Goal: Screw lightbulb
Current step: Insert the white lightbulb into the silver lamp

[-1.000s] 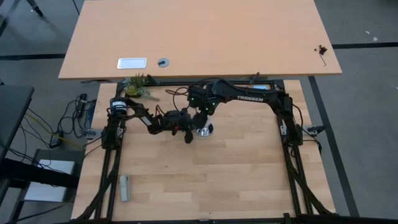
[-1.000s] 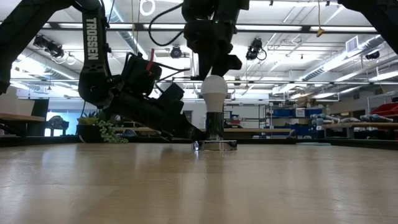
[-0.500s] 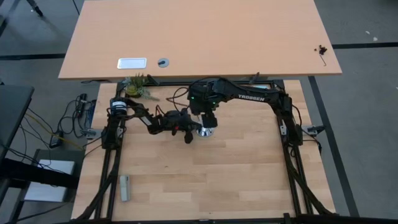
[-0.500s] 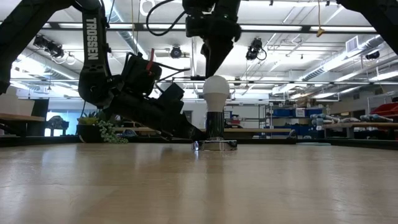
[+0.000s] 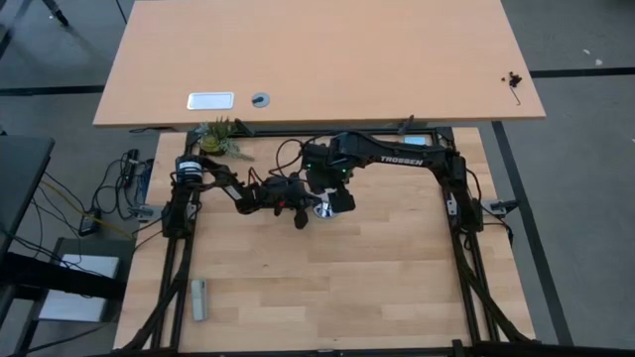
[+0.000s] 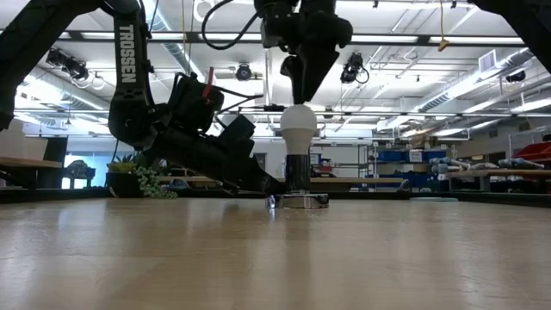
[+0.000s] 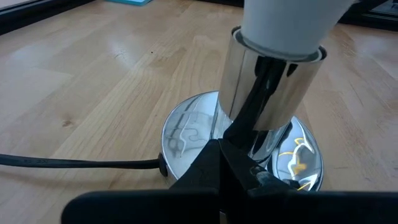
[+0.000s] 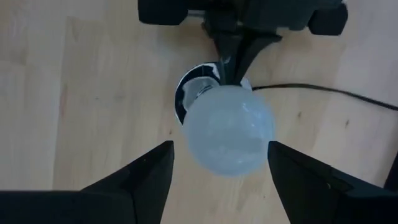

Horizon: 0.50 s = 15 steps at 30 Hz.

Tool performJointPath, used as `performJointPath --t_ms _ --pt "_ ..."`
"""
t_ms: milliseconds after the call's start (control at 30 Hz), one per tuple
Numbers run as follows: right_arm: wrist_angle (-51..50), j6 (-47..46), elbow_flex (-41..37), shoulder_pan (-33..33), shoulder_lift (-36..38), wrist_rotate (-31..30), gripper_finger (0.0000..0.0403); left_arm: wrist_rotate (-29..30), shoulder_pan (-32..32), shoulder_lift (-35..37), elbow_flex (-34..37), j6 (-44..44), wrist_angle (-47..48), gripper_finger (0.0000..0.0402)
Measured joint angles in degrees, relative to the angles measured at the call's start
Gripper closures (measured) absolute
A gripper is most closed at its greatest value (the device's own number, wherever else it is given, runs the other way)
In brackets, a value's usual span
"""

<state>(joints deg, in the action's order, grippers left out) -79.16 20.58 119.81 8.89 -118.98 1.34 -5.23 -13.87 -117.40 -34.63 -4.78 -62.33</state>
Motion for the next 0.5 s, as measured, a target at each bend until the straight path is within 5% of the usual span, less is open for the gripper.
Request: performJointPath --t_ms 500 --pt "5.84 3.11 -5.4 0.34 0.43 -0.02 0.0135 0.0 0.0 0.02 0.0 0.02 0.0 0.0401"
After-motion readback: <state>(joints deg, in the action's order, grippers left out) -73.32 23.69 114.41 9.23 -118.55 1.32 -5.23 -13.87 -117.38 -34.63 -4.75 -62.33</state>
